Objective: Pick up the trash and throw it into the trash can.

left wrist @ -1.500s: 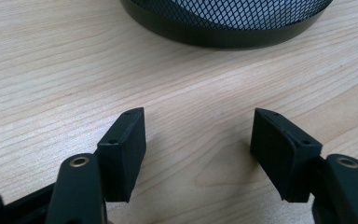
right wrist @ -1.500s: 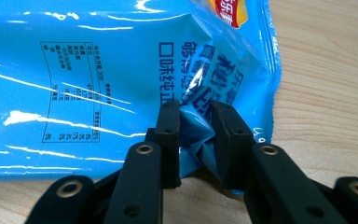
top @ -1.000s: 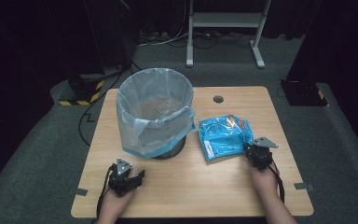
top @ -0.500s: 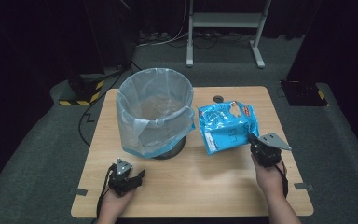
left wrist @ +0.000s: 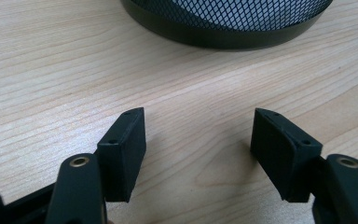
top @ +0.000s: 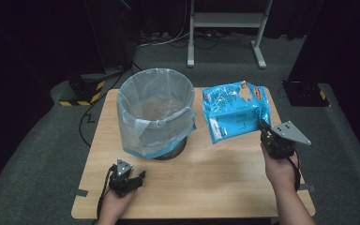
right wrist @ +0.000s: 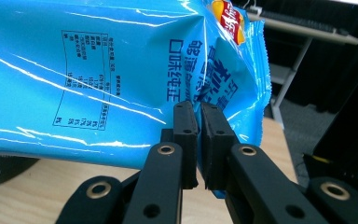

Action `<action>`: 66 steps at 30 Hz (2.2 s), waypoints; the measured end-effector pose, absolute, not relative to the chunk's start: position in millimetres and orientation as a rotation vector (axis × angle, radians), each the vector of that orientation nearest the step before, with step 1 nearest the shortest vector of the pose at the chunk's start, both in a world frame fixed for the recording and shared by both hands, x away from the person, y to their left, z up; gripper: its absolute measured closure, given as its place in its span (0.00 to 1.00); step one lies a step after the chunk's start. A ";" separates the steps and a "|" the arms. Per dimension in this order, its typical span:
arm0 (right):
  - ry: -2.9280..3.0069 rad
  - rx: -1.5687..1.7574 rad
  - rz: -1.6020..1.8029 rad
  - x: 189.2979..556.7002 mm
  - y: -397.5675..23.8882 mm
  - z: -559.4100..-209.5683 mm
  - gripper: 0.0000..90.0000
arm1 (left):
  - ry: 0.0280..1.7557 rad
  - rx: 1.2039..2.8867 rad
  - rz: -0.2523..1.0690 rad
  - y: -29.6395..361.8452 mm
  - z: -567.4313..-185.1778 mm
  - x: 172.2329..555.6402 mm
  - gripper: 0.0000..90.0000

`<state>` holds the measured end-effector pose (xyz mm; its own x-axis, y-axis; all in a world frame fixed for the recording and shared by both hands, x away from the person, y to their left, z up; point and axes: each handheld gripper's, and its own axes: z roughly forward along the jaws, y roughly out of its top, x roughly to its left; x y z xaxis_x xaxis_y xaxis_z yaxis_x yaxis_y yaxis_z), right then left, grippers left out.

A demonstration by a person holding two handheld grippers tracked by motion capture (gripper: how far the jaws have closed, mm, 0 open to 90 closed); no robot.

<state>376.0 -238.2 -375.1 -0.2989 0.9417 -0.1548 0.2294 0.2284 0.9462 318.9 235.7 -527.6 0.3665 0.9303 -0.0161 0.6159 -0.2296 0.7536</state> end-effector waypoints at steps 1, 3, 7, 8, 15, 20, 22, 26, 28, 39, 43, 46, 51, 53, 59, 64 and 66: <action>1.698 1.096 1.124 375.7 -237.8 -372.7 0.96 | 1.335 1.948 0.587 235.8 -527.6 318.9 0.40; 1.688 1.087 1.133 375.1 -236.3 -367.3 0.96 | 1.332 1.949 0.585 235.9 -527.5 318.9 0.40; 1.678 1.069 1.143 374.6 -231.6 -360.1 0.96 | 1.331 1.948 0.582 236.2 -527.5 319.0 0.39; 1.675 1.066 1.148 374.9 -230.5 -358.6 0.96 | 1.331 1.948 0.582 236.2 -527.5 319.0 0.39; 1.661 1.047 1.164 376.9 -223.8 -344.2 0.96 | 1.330 1.948 0.582 236.1 -527.5 319.0 0.39; 1.649 1.026 1.163 379.6 -218.6 -331.7 0.96 | 1.324 1.955 0.581 235.1 -527.5 318.6 0.39; 1.648 1.019 1.159 381.6 -215.7 -327.2 0.96 | 1.317 1.962 0.584 235.0 -527.5 318.5 0.39; 1.646 1.011 1.151 386.4 -208.8 -318.5 0.96 | 1.313 1.963 0.578 235.3 -527.4 318.3 0.39; 1.645 1.005 1.147 388.7 -204.9 -314.6 0.96 | 1.309 1.966 0.577 235.3 -527.4 318.2 0.39; 1.627 0.973 1.165 402.2 -180.4 -297.6 0.96 | 1.299 1.969 0.570 235.5 -527.4 318.0 0.39; 1.628 0.955 1.170 407.0 -171.4 -290.9 0.96 | 1.300 1.967 0.577 234.8 -527.6 318.0 0.40; 1.632 0.949 1.164 410.9 -166.2 -287.3 0.95 | 1.300 1.968 0.579 234.5 -527.7 317.9 0.40; 1.632 0.950 1.159 416.1 -161.2 -283.0 0.95 | 1.302 1.966 0.577 235.1 -527.6 317.9 0.40; 1.634 0.951 1.157 418.0 -159.6 -281.6 0.95 | 1.303 1.966 0.574 235.2 -527.5 317.8 0.40; 1.630 0.939 1.145 423.1 -151.8 -276.5 0.95 | 1.304 1.965 0.569 235.7 -527.4 317.7 0.40; 1.636 0.924 1.138 426.5 -142.5 -274.9 0.95 | 1.304 1.965 0.569 235.6 -527.4 317.5 0.40; 1.641 0.918 1.132 428.1 -138.8 -274.9 0.95 | 1.305 1.964 0.571 235.5 -527.4 317.4 0.40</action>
